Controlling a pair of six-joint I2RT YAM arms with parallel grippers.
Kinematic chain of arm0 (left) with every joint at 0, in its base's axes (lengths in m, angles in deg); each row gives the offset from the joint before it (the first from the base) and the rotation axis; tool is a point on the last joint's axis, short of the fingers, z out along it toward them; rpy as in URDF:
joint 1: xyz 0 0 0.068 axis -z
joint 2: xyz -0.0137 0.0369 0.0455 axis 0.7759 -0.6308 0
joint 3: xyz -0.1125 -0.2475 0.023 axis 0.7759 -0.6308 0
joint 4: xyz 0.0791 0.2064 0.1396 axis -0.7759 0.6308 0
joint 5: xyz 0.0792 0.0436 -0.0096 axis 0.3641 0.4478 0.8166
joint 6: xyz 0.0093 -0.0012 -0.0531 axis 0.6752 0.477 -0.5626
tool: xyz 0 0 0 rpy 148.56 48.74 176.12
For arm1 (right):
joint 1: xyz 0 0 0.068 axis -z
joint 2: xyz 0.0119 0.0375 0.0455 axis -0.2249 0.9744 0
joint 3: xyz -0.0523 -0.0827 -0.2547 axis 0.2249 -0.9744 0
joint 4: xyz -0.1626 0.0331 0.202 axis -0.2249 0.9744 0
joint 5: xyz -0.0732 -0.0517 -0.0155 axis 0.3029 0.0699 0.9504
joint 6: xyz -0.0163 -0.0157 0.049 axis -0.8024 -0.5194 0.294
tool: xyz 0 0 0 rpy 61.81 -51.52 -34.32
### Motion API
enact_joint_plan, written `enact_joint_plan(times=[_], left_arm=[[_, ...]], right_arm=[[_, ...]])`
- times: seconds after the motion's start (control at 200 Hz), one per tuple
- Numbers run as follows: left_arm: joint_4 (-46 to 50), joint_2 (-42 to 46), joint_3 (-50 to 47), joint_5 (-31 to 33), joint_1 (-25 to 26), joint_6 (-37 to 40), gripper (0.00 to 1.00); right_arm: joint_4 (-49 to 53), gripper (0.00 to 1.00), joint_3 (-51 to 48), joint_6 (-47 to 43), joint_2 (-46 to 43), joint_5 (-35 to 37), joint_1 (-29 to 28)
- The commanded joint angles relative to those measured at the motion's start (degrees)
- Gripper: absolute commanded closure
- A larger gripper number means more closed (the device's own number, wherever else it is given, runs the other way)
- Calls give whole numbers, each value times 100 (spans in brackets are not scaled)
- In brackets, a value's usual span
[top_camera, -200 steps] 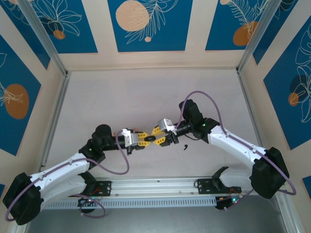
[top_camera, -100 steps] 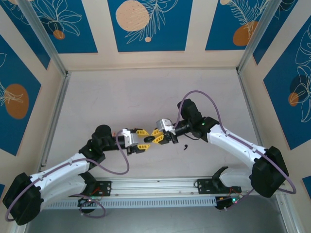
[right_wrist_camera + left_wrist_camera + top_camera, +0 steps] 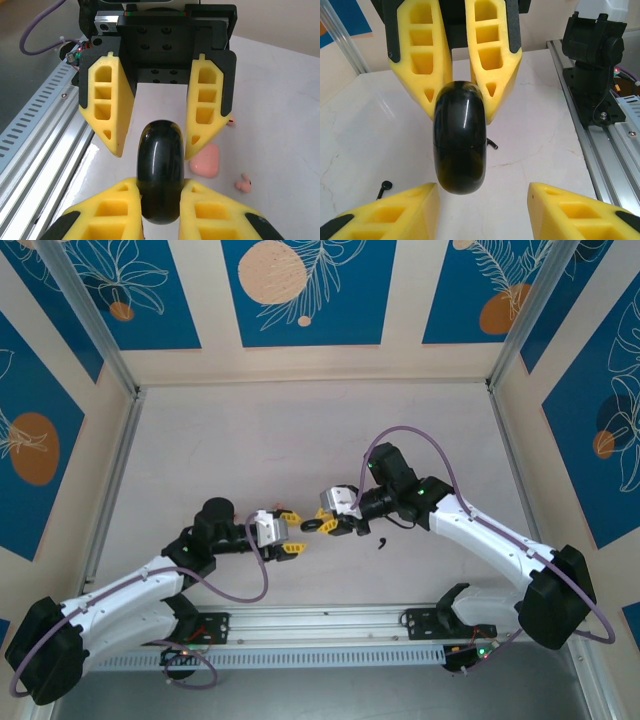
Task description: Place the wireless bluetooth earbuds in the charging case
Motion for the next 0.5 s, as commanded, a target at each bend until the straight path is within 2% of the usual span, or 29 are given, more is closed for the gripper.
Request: enact_joint_plan(times=[0.0,0.365,0.495], left_arm=[[-199,41,109,-160,36,-24,52],[-474,-73,96,-257,54,-188,53],[-501,-110,111,-292,55,-197,57]], right_arm=[[73,84,170,-86,32,-267,-55],[-10,84,221,-19,178,-399,-118],[-40,84,220,-4,196,-410,-127]])
